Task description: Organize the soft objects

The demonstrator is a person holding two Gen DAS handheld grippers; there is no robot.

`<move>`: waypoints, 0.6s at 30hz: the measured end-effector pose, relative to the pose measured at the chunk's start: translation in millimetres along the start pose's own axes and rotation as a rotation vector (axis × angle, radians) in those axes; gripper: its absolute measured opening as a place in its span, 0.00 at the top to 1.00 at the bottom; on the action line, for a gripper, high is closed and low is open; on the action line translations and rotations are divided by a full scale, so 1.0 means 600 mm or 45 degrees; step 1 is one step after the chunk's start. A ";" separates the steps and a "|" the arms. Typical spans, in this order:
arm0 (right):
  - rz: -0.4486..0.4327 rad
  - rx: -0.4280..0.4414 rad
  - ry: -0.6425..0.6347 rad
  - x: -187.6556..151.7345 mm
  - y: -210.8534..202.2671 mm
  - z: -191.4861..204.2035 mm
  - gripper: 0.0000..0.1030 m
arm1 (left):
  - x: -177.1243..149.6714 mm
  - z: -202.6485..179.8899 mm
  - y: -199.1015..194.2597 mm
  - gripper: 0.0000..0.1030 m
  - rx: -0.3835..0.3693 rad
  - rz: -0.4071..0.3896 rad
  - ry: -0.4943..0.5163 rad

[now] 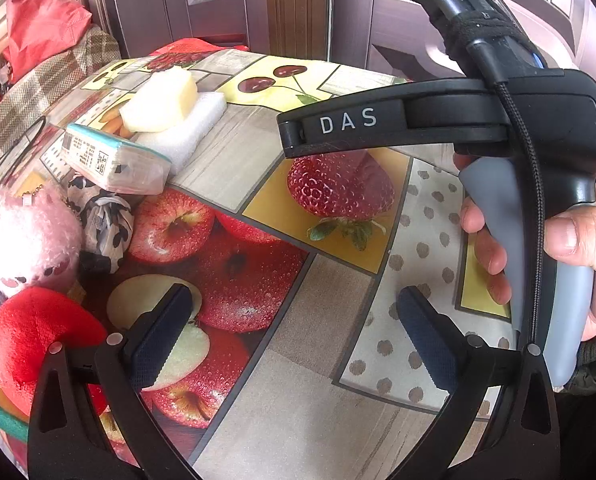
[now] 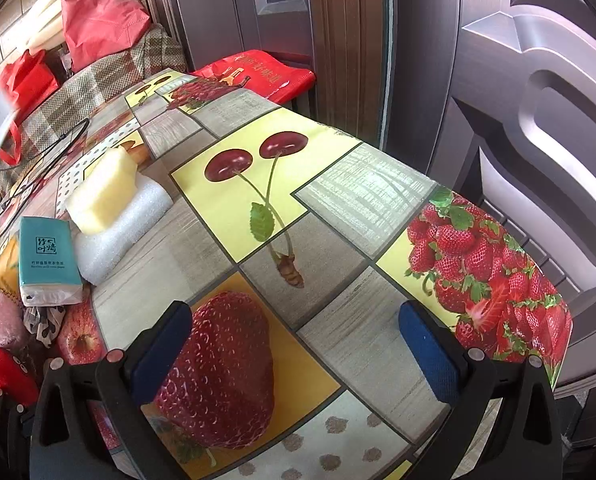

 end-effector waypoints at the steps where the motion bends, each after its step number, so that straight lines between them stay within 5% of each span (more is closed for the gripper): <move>1: 0.002 -0.003 -0.003 0.002 0.001 0.002 0.00 | 0.000 0.000 0.000 0.01 0.000 0.000 0.000; 18: 0.003 0.002 -0.006 0.003 0.000 0.004 0.00 | 0.001 -0.002 -0.001 0.01 0.000 -0.001 0.003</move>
Point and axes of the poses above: each gripper's, at about its wrist camera, not at the fingertips, and y roughly the way its jaws point, z to its left, x to its top, the point moved 6 cm from there along y, roughly the way its jaws point, and after that the axes turned 9 degrees about x, right-handed, at the moved point
